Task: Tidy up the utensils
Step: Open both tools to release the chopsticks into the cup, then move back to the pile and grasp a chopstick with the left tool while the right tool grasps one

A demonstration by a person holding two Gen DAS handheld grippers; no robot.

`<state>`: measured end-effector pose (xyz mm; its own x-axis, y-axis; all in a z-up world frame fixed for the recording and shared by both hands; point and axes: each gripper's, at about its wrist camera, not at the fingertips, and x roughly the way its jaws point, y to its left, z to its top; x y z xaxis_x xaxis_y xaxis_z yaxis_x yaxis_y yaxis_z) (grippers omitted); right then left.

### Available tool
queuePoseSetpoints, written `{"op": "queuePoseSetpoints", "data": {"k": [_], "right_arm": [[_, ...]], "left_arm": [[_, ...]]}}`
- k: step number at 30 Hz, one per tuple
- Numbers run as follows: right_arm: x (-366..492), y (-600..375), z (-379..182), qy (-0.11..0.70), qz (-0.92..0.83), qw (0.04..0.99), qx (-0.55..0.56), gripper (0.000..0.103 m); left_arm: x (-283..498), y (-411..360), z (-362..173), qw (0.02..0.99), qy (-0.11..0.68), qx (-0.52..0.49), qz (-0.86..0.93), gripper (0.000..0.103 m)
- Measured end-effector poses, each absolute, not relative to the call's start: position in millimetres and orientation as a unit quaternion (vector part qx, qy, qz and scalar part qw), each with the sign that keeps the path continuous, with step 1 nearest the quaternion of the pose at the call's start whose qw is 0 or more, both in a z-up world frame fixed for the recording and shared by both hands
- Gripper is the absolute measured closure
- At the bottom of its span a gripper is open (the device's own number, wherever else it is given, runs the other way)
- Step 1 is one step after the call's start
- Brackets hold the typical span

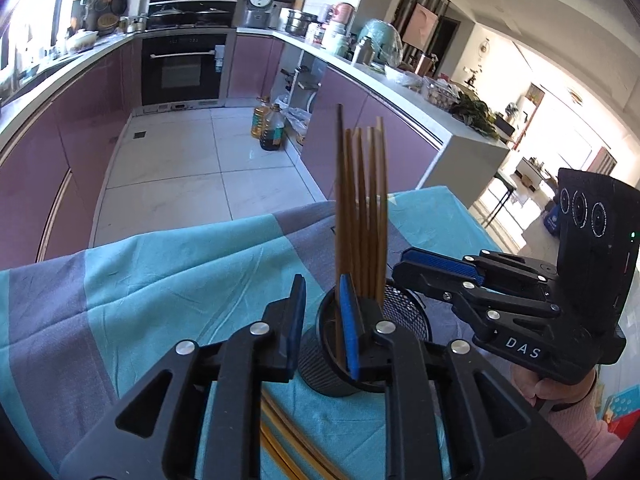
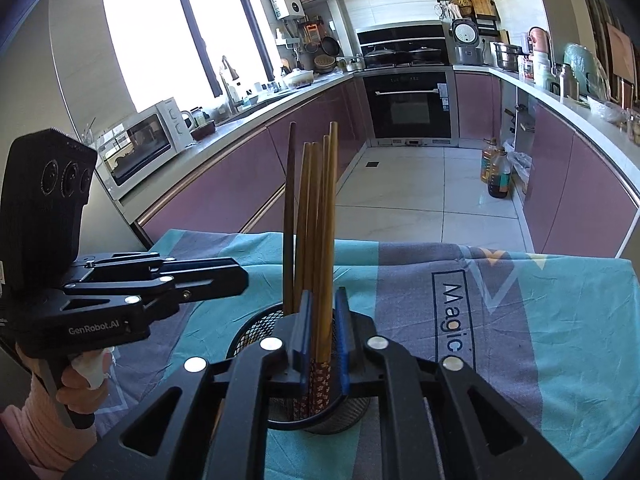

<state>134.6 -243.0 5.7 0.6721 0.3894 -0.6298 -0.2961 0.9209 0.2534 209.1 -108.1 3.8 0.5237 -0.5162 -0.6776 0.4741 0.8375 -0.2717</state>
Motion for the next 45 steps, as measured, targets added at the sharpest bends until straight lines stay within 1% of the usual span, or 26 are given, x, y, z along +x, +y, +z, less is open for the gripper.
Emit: {"op": "queuePoseSetpoints", "data": {"k": [5, 7, 9, 12, 13, 15, 19, 25, 29, 32, 37, 45], "right_arm": [[127, -245, 6, 0.353, 0.194, 0.913, 0.071, 0.084], [122, -246, 7, 0.347, 0.198, 0.914, 0.074, 0.083], [114, -246, 10, 0.338, 0.205, 0.916, 0.076, 0.079], [94, -242, 18, 0.319, 0.225, 0.918, 0.072, 0.075], [88, -241, 20, 0.315, 0.230, 0.918, 0.070, 0.074], [74, -235, 22, 0.306, 0.245, 0.918, 0.060, 0.074], [51, -219, 18, 0.306, 0.276, 0.910, 0.043, 0.068], [50, -189, -22, 0.359, 0.282, 0.889, 0.019, 0.067], [58, -179, -54, 0.402, 0.279, 0.872, 0.026, 0.067], [61, -176, -69, 0.420, 0.270, 0.866, 0.027, 0.067], [61, -170, -84, 0.435, 0.263, 0.861, 0.025, 0.067], [57, -156, -91, 0.439, 0.252, 0.862, 0.005, 0.067]], "left_arm": [[193, -88, 5, 0.889, 0.373, -0.032, -0.265, 0.080], [182, -79, 6, 0.894, 0.360, -0.034, -0.266, 0.074], [171, -72, 8, 0.901, 0.347, -0.031, -0.260, 0.072], [154, -61, 7, 0.908, 0.334, -0.028, -0.251, 0.061], [149, -57, 5, 0.910, 0.331, -0.027, -0.248, 0.060], [138, -49, 0, 0.913, 0.330, -0.024, -0.239, 0.059], [122, -37, -20, 0.910, 0.346, -0.022, -0.226, 0.059], [113, -35, -60, 0.898, 0.387, -0.013, -0.209, 0.058], [111, -40, -89, 0.886, 0.419, 0.002, -0.198, 0.058], [110, -42, -106, 0.878, 0.435, 0.008, -0.197, 0.058], [107, -46, -120, 0.873, 0.447, 0.010, -0.196, 0.058], [106, -54, -128, 0.869, 0.453, 0.024, -0.196, 0.057]]}}
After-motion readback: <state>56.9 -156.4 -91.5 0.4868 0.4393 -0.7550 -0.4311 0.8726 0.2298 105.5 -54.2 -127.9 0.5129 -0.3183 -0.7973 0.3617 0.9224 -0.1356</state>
